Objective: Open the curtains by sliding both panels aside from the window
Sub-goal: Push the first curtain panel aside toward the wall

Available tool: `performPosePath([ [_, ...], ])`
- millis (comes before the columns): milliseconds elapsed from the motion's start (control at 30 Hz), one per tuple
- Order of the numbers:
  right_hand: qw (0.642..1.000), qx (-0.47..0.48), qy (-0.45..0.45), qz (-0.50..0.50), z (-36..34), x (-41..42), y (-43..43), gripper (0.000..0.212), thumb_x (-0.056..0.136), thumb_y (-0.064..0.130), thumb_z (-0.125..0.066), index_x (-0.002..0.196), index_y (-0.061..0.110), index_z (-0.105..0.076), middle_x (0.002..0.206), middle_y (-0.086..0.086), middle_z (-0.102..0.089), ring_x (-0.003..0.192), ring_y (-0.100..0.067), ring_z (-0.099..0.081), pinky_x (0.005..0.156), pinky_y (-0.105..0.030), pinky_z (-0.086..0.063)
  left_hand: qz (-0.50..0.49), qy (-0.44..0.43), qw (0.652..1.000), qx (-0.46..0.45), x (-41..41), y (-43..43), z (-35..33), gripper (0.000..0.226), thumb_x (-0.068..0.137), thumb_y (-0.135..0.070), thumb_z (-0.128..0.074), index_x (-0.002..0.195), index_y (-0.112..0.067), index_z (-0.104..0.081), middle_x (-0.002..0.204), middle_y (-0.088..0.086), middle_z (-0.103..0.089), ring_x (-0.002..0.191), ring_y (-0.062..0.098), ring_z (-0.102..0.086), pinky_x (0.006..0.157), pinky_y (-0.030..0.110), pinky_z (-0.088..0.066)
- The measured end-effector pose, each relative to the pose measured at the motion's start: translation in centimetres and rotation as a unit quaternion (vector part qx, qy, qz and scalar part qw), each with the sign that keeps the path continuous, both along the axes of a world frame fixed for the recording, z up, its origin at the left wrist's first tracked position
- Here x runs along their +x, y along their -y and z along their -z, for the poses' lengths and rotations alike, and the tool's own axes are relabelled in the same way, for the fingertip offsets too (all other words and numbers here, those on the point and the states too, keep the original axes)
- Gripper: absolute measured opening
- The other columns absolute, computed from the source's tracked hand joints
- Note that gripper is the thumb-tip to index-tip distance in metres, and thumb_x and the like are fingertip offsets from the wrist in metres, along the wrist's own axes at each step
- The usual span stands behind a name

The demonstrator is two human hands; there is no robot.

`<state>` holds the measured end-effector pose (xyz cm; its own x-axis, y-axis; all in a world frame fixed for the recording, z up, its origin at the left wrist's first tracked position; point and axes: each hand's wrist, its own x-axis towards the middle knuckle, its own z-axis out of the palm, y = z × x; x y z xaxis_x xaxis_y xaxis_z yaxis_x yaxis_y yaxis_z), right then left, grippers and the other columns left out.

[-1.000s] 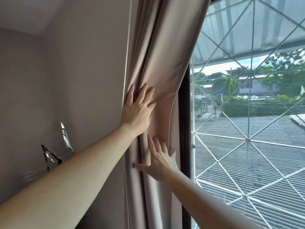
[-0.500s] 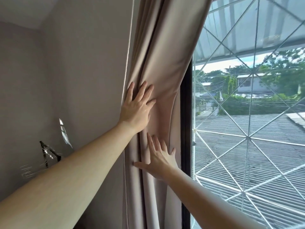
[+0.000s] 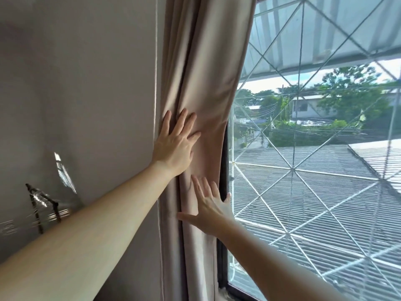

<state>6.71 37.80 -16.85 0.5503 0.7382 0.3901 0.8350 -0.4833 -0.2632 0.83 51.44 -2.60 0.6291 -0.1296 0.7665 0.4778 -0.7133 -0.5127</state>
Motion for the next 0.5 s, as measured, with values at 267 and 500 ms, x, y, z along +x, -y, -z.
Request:
performPosePath([
  [267, 0.999, -0.024, -0.004, 0.022, 0.3, 0.1, 7.6, 0.120, 0.081, 0.091, -0.049, 0.162, 0.042, 0.025, 0.179, 0.000, 0.016, 0.164, -0.033, 0.010, 0.120, -0.080, -0.004, 0.020, -0.003, 1.000, -0.020, -0.3, 6.2, 0.8, 0.061, 0.091, -0.039, -0.070, 0.150, -0.031, -0.061, 0.178, 0.010, -0.024, 0.167, 0.035, -0.009, 0.130, 0.065, 0.005],
  [500, 0.998, -0.034, 0.016, 0.052, 0.3, 0.2, 15.0, 0.118, 0.082, 0.091, -0.049, 0.161, 0.044, 0.025, 0.179, -0.001, 0.016, 0.164, -0.032, 0.010, 0.119, -0.081, -0.003, 0.030, -0.004, 0.999, -0.034, -0.5, 12.8, 0.7, 0.062, 0.095, -0.043, -0.065, 0.155, -0.031, -0.055, 0.178, 0.012, -0.023, 0.167, 0.036, -0.007, 0.130, 0.064, 0.006],
])
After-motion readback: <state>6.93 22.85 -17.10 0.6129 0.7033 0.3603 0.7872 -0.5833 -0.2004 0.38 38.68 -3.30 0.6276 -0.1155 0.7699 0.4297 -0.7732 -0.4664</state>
